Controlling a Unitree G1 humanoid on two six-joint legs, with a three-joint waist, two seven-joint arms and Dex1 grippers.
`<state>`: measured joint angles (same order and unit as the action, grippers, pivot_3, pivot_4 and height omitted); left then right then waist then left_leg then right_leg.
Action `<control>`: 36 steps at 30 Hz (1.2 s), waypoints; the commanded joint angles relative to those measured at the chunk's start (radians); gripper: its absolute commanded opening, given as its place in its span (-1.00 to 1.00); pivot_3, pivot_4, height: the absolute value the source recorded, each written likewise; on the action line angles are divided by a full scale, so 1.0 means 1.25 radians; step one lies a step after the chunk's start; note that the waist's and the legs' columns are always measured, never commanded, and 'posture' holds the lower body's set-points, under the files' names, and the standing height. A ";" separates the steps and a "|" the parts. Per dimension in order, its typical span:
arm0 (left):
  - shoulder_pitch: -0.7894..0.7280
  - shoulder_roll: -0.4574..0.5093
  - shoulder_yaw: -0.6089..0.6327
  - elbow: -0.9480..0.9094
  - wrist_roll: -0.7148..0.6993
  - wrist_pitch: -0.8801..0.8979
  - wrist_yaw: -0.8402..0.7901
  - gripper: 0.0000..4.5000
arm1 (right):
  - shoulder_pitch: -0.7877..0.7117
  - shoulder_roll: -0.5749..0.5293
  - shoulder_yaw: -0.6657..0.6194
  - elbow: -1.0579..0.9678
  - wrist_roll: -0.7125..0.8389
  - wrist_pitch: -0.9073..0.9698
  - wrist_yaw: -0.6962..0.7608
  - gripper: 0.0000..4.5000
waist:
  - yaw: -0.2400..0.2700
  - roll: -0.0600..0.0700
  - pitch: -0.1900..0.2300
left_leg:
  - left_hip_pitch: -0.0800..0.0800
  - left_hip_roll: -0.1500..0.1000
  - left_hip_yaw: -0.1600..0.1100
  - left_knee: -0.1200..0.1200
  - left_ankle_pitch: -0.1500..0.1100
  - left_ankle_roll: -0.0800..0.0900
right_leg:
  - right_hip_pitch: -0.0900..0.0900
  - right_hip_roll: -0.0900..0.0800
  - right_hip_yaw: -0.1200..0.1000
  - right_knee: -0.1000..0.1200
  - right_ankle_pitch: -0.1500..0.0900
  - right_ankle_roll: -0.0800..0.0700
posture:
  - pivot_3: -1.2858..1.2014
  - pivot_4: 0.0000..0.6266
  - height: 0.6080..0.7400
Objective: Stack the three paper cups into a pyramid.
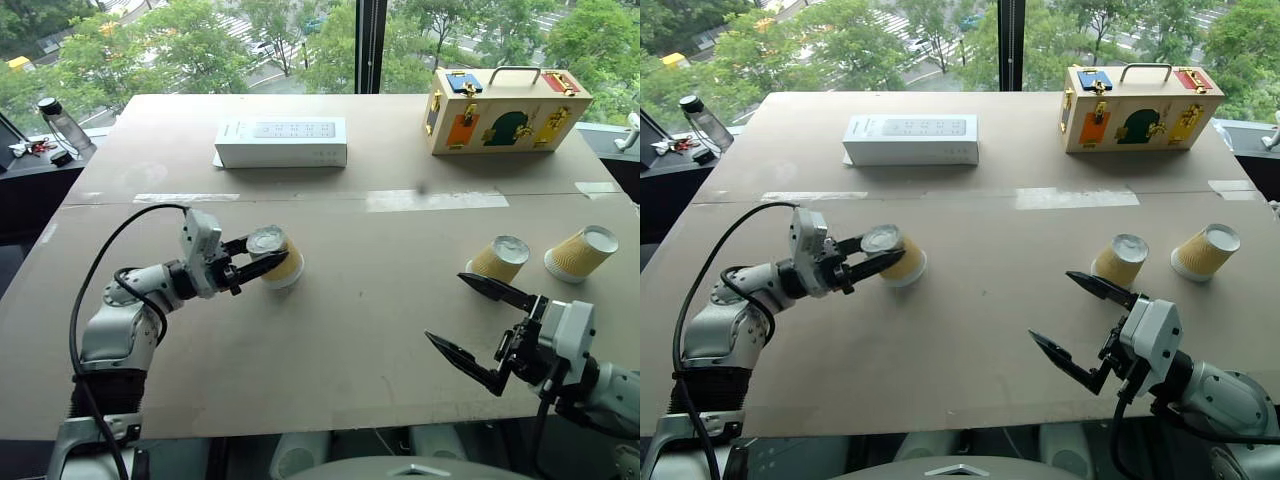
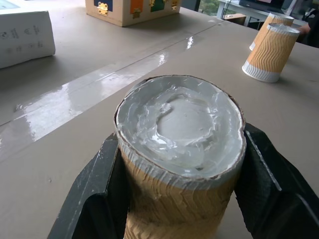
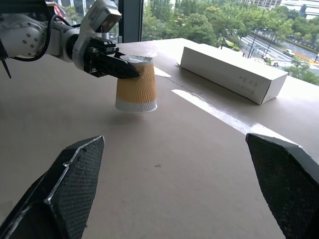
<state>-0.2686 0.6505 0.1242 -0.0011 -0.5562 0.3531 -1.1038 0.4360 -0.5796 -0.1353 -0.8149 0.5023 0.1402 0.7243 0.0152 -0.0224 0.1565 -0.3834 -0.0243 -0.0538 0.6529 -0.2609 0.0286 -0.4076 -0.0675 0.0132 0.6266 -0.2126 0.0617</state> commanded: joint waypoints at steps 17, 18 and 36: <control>-0.152 -0.106 -0.204 0.024 0.165 -0.016 0.078 -0.03 | 0.189 0.067 -0.067 -0.007 -0.070 -0.097 -0.028 1.00 | -0.002 0.000 0.000 | 0.001 0.000 0.001 0.000 0.000 0.000 | 0.000 0.002 0.002 0.000 -0.001 -0.001 | 0.03 -0.52 1.00; -0.154 -0.109 -0.203 0.030 0.172 -0.023 0.078 -0.03 | 0.189 0.068 -0.065 -0.007 -0.072 -0.098 -0.029 1.00 | -0.001 0.000 0.000 | 0.001 0.000 0.001 0.000 0.000 0.000 | 0.000 0.002 0.002 0.000 -0.001 -0.001 | 0.03 -0.52 1.00; -0.114 -0.126 -0.079 -0.045 0.053 0.027 0.072 0.99 | 0.155 0.092 -0.128 -0.004 -0.042 -0.069 -0.094 1.00 | -0.003 0.000 0.000 | 0.001 0.000 0.000 0.000 0.000 0.000 | 0.000 0.002 0.002 0.000 0.000 0.001 | 0.03 -0.52 1.00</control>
<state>-0.4156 0.4744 -0.0386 0.0193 -0.4221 0.3703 -1.0035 0.6426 -0.4723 -0.2457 -0.8051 0.4208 0.0465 0.6460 0.0114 -0.0222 0.1566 -0.3828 -0.0236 -0.0531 0.6533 -0.2608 0.0287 -0.4076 -0.0653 0.0153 0.6272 -0.2122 0.0625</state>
